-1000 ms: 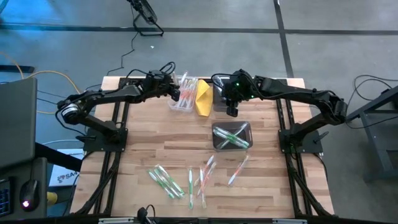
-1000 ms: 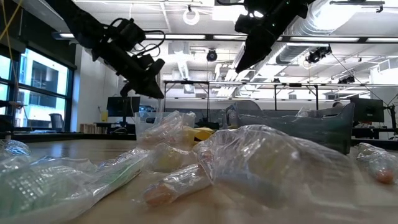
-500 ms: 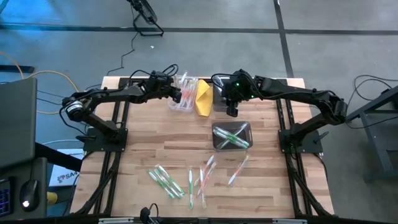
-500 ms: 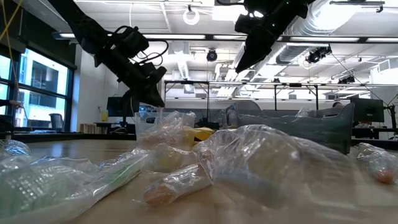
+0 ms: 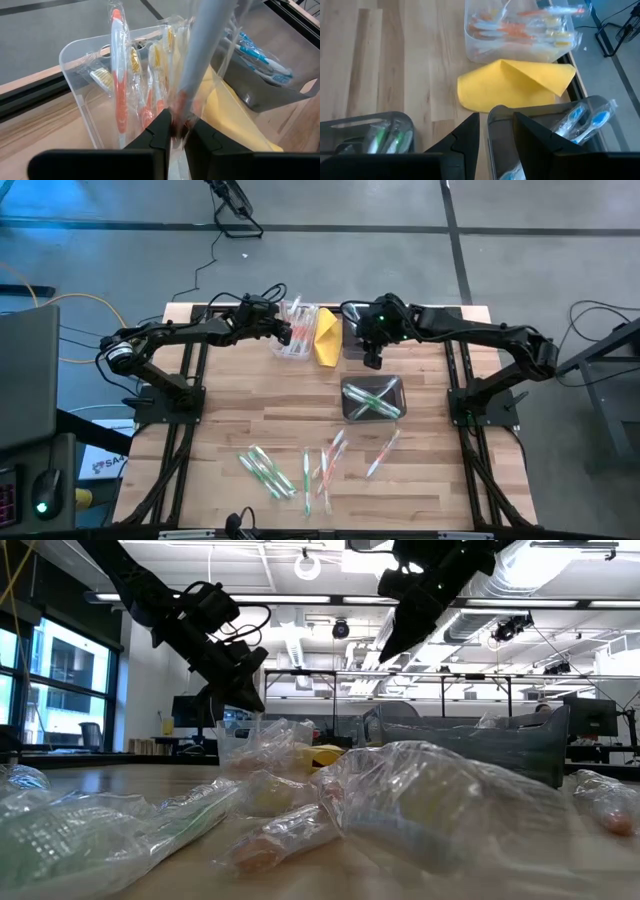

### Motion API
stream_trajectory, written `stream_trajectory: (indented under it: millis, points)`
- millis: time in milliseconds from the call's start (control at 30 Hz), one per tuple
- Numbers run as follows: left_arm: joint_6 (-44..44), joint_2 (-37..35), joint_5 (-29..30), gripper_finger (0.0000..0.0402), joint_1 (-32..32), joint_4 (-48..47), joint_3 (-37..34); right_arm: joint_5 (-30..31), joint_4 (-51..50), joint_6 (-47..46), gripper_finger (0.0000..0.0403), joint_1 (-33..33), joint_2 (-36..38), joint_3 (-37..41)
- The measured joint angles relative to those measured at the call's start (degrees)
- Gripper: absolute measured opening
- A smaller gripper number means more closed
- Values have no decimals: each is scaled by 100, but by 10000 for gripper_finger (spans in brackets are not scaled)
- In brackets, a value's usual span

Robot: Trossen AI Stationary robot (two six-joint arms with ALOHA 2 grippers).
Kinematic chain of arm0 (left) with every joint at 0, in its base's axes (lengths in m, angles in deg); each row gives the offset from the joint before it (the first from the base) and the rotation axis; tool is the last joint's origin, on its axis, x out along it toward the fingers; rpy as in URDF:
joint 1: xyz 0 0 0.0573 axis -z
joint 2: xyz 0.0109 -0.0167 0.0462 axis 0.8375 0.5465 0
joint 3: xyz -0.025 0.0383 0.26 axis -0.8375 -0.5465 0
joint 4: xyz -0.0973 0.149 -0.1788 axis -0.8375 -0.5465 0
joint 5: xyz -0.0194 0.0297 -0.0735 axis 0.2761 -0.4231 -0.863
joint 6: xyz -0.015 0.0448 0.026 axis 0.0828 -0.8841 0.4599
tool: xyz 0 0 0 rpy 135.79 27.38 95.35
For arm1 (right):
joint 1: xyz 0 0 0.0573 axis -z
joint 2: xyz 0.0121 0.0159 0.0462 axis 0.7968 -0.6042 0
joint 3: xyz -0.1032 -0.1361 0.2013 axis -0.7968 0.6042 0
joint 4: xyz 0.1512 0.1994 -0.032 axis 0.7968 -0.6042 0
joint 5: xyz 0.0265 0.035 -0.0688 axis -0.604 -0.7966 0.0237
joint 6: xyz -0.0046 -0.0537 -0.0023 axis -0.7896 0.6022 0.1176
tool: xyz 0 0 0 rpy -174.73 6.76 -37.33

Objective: Pick & Place Toothbrushes
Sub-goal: Put the orange toothbrush into the transparent bin

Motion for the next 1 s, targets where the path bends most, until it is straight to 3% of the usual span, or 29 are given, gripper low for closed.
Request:
stream_trajectory:
  millis: [267, 733, 1000]
  points:
    - [-34, -2, 1, 47, 0, 15, 0, 65, 100, -31, 109, 112, -5, 397]
    - [-712, -2, -120, 162, 0, 618, 2, 54, 419, -10, 109, 108, -7, 397]
    - [-804, -71, -303, 158, 0, 957, 2, 65, 235, -324, 109, 91, -4, 397]
